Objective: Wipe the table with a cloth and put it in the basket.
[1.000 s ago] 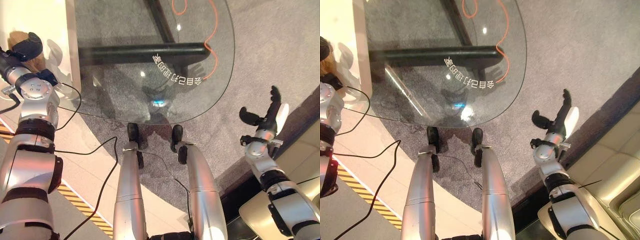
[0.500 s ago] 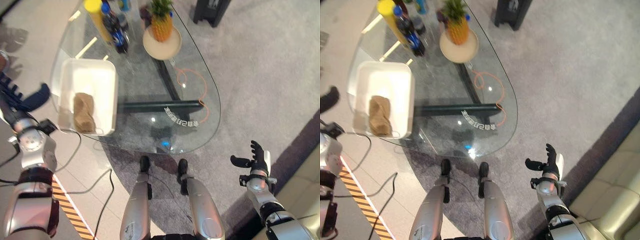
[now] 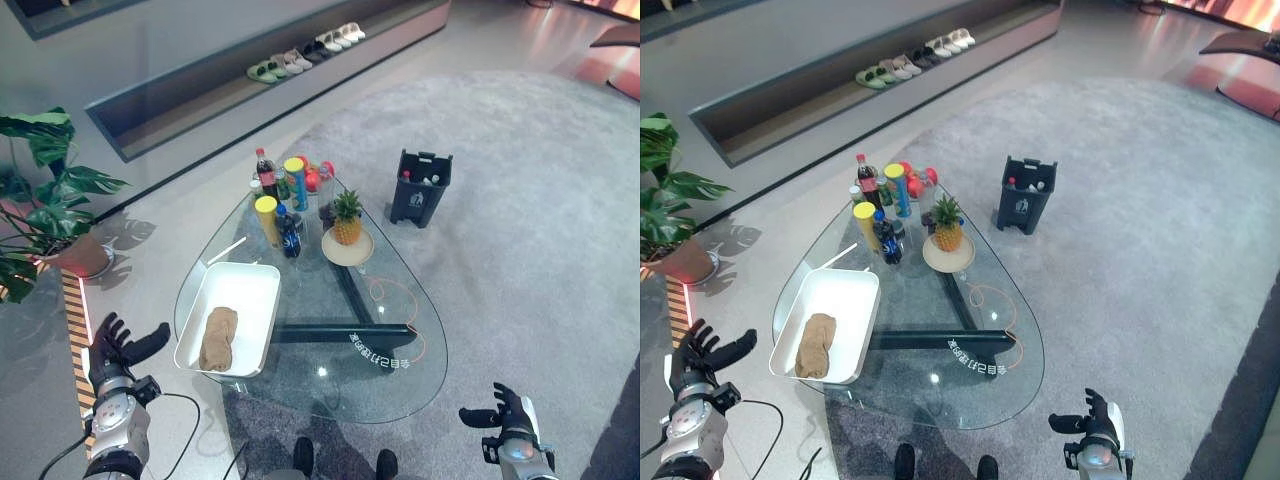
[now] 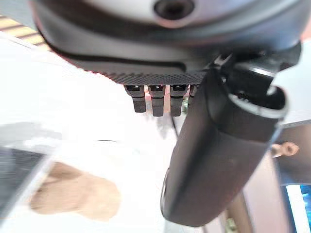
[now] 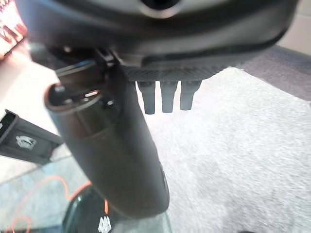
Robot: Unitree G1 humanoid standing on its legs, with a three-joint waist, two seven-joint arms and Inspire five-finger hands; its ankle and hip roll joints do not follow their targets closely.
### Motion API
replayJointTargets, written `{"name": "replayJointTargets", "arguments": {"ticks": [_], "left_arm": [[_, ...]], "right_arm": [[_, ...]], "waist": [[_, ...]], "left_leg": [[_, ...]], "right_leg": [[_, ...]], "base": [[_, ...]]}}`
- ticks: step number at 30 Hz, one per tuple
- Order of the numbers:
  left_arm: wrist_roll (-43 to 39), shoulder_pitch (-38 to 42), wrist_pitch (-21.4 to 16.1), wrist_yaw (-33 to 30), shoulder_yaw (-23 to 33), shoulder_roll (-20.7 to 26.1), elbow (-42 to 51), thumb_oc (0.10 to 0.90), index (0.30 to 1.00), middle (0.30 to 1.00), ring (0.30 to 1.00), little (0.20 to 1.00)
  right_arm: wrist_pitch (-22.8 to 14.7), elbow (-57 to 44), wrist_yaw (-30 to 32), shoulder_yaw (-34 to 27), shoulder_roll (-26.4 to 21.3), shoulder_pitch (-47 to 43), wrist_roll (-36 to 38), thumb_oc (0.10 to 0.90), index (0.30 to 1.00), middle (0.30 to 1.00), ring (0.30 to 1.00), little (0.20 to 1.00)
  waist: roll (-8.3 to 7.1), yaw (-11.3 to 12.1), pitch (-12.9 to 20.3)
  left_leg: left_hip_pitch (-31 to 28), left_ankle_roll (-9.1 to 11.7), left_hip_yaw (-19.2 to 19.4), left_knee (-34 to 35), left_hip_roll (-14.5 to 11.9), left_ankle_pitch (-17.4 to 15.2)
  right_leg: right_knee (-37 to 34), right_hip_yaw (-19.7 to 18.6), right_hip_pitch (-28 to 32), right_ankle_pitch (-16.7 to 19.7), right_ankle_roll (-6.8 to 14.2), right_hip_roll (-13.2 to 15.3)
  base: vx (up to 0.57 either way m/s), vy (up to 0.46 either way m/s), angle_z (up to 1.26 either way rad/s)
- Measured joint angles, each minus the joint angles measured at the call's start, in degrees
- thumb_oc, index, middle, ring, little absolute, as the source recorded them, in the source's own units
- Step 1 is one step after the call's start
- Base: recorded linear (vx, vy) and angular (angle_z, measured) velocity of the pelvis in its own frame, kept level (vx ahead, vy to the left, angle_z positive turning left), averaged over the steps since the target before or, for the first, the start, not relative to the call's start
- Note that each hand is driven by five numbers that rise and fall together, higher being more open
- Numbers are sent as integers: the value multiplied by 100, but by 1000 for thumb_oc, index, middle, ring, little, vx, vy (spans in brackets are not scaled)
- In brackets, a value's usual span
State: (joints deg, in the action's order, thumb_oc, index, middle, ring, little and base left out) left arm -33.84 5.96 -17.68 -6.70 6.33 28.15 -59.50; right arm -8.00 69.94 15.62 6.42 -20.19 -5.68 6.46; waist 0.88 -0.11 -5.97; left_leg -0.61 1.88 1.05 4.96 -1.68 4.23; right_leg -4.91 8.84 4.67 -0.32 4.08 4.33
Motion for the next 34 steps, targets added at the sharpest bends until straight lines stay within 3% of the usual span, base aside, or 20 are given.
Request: {"name": "replayJointTargets", "arguments": {"ticks": [9, 16, 34], "left_arm": [[828, -451, 783, 879, -407, -700, -1453, 800, 900, 900, 900, 900], [1362, -671, 1464, 1286, -947, -1033, -1645, 800, 900, 900, 900, 900], [1544, -595, 1615, 1370, -1154, -1196, -1640, 800, 900, 900, 900, 900]], "right_arm": [[288, 522, -612, -126, 34, 307, -28, 800, 900, 900, 900, 900], [636, 888, -1143, -126, 124, 361, -42, 800, 900, 900, 900, 900], [756, 952, -1414, 48, 316, 364, -207, 800, 900, 900, 900, 900]], "waist": [[-8, -15, 393], [12, -7, 476], [89, -14, 512]], "left_leg": [[-22, 12, 5, 39, -28, -43], [-34, -37, 8, 28, -44, -39], [-179, -2, 49, 13, -82, -65]], "right_leg": [[-2, -2, 7, -7, -27, 12], [-4, 3, -12, 15, -57, 3], [-21, -2, 111, -9, -52, -25]], "base": [[0, 1, 0], [0, 0, 0], [0, 0, 0]]}}
